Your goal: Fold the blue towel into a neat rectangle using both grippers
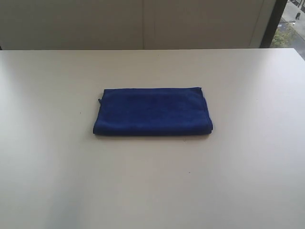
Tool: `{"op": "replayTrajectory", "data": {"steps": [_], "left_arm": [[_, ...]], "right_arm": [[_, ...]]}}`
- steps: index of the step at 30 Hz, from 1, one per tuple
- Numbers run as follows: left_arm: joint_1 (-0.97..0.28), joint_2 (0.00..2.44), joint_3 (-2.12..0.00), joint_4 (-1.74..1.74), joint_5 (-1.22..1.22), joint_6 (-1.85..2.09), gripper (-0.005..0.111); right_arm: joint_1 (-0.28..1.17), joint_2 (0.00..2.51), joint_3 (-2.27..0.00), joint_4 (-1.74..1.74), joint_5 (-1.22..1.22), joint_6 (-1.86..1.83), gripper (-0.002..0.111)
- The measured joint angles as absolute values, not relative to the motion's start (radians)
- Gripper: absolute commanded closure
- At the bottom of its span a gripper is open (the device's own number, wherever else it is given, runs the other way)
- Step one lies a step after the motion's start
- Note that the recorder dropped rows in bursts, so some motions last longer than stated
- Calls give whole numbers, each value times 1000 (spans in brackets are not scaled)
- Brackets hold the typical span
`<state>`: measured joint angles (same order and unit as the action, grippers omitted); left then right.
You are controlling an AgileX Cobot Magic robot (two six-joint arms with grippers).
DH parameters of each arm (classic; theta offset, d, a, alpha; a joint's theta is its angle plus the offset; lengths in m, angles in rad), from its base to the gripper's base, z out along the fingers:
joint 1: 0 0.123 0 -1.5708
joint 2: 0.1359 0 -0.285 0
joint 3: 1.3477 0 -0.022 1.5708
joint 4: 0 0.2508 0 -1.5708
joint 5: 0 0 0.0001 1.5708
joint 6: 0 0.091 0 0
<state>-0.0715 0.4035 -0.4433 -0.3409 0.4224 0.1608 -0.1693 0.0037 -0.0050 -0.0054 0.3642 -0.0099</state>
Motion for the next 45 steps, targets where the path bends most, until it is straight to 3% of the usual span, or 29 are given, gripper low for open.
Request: {"op": "replayTrajectory", "data": {"steps": [10,23,45], "left_arm": [[-61,311,-439,-297,454,176,107],[-59,20,-176,-269,409,240,107],[-59,4,-24,-238,333,239,107]], "right_arm": [[-169,4,-5,-5,364,-10,108],[-169,4,-5,-5,364,-10,108],[-169,4,-5,-5,364,-10,108]]}}
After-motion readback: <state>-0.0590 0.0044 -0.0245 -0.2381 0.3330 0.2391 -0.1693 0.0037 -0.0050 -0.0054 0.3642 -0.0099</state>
